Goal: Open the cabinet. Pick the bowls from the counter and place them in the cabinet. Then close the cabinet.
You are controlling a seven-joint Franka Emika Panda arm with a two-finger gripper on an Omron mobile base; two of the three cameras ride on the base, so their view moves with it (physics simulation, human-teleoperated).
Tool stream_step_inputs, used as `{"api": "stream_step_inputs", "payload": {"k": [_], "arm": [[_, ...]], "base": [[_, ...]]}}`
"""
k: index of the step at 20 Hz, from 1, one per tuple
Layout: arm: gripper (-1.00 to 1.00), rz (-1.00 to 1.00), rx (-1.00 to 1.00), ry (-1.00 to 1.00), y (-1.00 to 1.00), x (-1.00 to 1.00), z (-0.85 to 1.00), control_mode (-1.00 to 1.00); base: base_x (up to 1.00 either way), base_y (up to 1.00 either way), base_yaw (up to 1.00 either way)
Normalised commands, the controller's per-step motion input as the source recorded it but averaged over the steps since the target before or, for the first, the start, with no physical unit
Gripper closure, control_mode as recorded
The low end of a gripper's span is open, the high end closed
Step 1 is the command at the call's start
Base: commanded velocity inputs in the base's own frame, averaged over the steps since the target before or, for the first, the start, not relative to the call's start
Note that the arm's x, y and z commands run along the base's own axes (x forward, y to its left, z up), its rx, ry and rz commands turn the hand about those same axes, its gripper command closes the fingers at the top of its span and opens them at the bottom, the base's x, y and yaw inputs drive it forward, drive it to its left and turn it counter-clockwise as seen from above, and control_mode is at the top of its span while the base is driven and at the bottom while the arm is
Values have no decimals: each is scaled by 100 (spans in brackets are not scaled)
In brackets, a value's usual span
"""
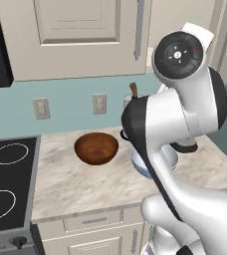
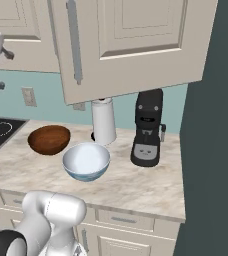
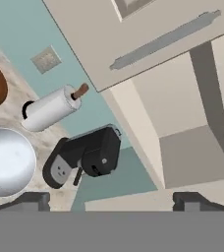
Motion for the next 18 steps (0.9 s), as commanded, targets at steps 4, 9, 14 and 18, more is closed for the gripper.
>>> {"api": "stream_step_inputs", "payload": {"k": [4,9,14,18], "arm": [[-100,-16,-10,0,-26,33,-12,-100],[-100,-14,-10,0,-27,33,-16,-100],[-100,-13,-10,-2,-27,29,-13,-100],[-100,-12,-9,-5,-31,22,-4,-100]], "base": [[0,0,0],[0,0,0],[0,0,0],[0,0,0]]}}
